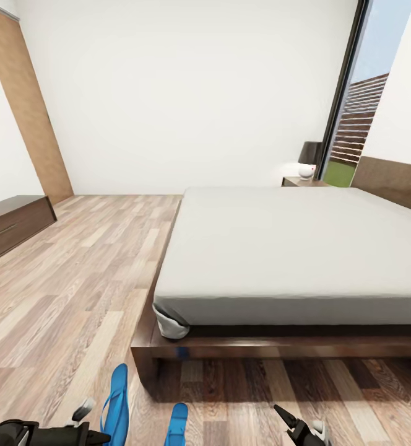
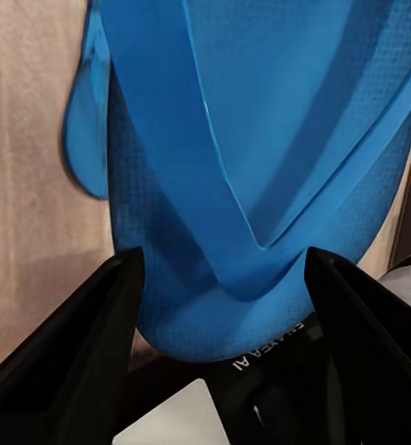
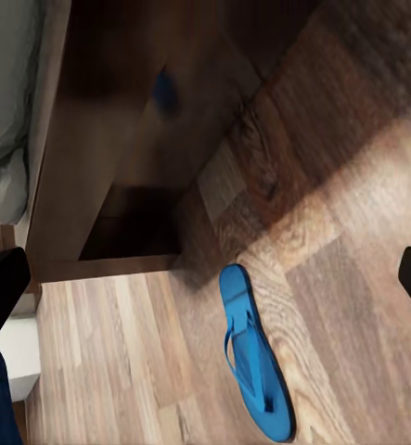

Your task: In the bedroom, move the book from the bed onto either nightstand, and place the two sandals side by side next to the bed.

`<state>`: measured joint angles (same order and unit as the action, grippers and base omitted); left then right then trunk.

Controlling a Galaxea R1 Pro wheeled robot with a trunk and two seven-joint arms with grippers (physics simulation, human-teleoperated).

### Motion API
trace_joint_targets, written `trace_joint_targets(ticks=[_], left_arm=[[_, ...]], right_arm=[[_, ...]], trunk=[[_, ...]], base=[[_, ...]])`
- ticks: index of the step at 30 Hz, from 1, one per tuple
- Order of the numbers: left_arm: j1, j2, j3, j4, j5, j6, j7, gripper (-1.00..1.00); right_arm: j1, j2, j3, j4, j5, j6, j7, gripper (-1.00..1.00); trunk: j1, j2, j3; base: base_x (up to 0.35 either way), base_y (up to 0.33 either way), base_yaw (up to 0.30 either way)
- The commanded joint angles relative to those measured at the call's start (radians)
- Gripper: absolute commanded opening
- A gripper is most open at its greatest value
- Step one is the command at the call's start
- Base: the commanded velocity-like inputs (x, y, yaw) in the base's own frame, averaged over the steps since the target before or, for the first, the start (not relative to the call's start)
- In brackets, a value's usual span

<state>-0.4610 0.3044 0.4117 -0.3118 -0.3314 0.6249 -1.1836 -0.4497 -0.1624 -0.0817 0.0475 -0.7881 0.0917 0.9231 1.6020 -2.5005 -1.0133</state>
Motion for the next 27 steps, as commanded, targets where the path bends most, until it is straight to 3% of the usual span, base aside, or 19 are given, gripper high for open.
trace_joint_targets(ticks=[1,27], left_arm=[[-0.001,-0.001,0.009,-0.001,-0.010,0.009,-0.005,-1.00],[-0.001,-0.001,0.009,-0.001,-0.009,0.009,-0.004,-1.00]], right_arm=[[-0.001,0.000,-0.008,0.003,-0.002,0.010,0.005,1.00],[-0.001,0.005,-0.009,0.003,-0.002,0.008,0.008,1.00]], trunk=[[0.000,0.000,-0.001],[0.000,0.000,-0.001]], base=[[0.000,-0.244,0.000],[0.000,-0.244,0.000]])
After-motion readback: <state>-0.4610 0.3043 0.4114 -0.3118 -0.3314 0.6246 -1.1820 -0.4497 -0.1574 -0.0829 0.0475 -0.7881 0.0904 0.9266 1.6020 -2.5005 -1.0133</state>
